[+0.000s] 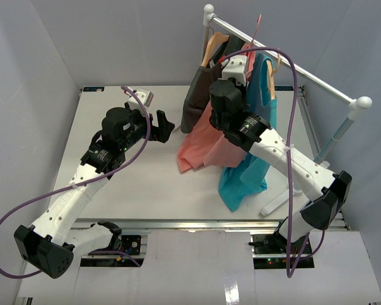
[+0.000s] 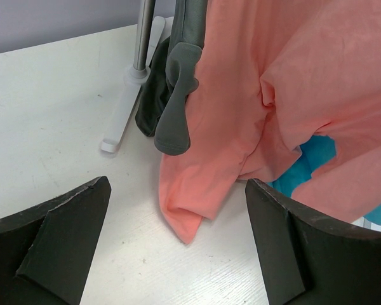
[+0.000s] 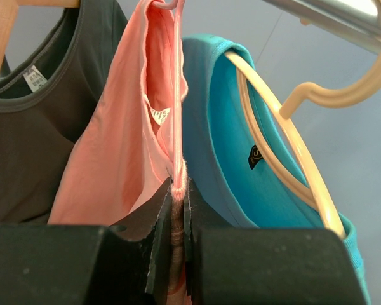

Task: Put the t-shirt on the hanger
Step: Place the hanger at the clothesline.

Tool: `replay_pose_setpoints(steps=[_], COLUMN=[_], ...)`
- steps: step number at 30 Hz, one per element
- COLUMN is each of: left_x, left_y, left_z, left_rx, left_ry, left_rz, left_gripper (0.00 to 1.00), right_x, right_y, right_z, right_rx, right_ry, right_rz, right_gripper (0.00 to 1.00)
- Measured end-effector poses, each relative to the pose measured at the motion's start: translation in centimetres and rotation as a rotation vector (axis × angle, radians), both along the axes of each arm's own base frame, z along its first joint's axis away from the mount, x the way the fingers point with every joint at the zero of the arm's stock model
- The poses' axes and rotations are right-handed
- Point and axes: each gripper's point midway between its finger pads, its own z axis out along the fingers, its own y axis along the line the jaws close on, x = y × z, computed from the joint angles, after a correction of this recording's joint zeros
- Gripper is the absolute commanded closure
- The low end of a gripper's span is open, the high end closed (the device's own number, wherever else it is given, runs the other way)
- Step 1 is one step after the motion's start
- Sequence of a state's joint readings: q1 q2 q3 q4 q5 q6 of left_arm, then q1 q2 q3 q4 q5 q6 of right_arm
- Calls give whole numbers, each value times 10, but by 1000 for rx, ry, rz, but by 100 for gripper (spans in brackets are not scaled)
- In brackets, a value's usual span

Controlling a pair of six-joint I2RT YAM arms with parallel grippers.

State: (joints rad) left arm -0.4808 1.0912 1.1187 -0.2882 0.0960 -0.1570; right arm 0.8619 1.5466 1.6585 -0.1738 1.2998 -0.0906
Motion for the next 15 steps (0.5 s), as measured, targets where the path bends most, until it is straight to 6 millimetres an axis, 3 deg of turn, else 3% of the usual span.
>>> replay_pose_setpoints(steps=[13, 15], left_x=[-3, -3], left_y=[-3, -3], left_z=[0, 0], left_rx=[-5, -5], left_ry=[3, 3], left_rz=[-23, -23], left_gripper=[2, 2], right_x=[1, 1], right_y=[-5, -5], right_z=[-39, -40], right_rx=[-53, -50], right_ry=[48, 48], right_rz=[-36, -37], right_gripper=[92, 89])
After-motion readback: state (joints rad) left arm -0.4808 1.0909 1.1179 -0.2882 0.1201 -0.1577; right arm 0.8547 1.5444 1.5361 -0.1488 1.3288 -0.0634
